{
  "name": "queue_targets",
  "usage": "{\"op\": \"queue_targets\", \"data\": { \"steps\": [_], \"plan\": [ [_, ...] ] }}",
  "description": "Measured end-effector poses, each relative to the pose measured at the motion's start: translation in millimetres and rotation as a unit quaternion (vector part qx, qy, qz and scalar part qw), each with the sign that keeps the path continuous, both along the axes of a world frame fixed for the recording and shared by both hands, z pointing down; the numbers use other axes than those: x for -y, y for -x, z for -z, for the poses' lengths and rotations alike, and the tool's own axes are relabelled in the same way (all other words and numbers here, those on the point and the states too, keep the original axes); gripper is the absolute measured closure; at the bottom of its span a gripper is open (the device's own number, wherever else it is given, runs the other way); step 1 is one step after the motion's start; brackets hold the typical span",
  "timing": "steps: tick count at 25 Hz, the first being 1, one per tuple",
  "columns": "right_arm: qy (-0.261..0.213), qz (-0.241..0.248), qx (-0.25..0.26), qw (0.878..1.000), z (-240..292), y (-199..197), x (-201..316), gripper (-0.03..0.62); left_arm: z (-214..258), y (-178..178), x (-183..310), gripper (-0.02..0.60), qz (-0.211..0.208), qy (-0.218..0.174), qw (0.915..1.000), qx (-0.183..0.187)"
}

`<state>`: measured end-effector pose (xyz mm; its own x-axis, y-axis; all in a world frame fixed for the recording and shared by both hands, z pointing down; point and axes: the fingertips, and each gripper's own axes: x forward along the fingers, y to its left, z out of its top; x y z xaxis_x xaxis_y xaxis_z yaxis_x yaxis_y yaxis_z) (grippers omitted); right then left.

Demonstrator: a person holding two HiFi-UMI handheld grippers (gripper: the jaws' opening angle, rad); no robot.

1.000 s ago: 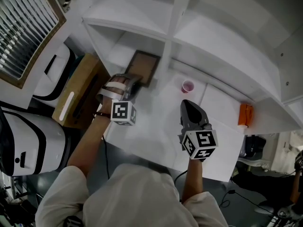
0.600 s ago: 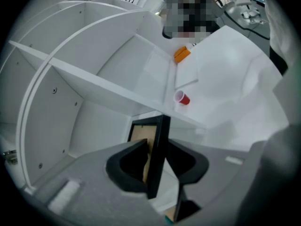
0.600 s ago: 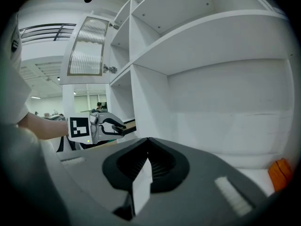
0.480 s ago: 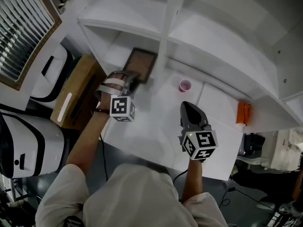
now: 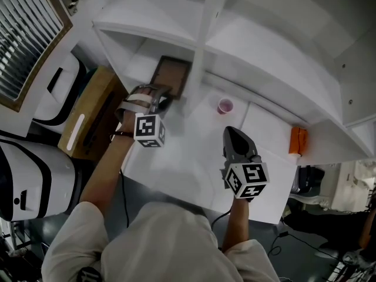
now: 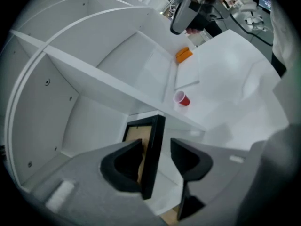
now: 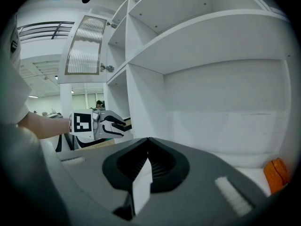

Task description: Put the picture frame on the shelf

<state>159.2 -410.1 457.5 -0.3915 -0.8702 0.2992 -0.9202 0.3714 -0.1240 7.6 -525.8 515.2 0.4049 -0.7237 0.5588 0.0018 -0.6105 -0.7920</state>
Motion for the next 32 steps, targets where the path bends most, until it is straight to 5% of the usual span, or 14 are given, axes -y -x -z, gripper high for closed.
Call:
{"op": "queue_targets", "data": {
  "steps": [7, 32],
  "plan": [
    [0.003, 0.0, -0.006, 1.0, -1, -7, 0, 0.588, -7, -2, 7, 0.324, 0.005, 0.021, 0.9995, 0.022],
    [0.011, 0.002, 0.004, 1.0, -6, -13, 7, 0.588, -14, -11, 39, 0.281, 0.015, 0.033, 0.9984, 0.044]
  ]
}}
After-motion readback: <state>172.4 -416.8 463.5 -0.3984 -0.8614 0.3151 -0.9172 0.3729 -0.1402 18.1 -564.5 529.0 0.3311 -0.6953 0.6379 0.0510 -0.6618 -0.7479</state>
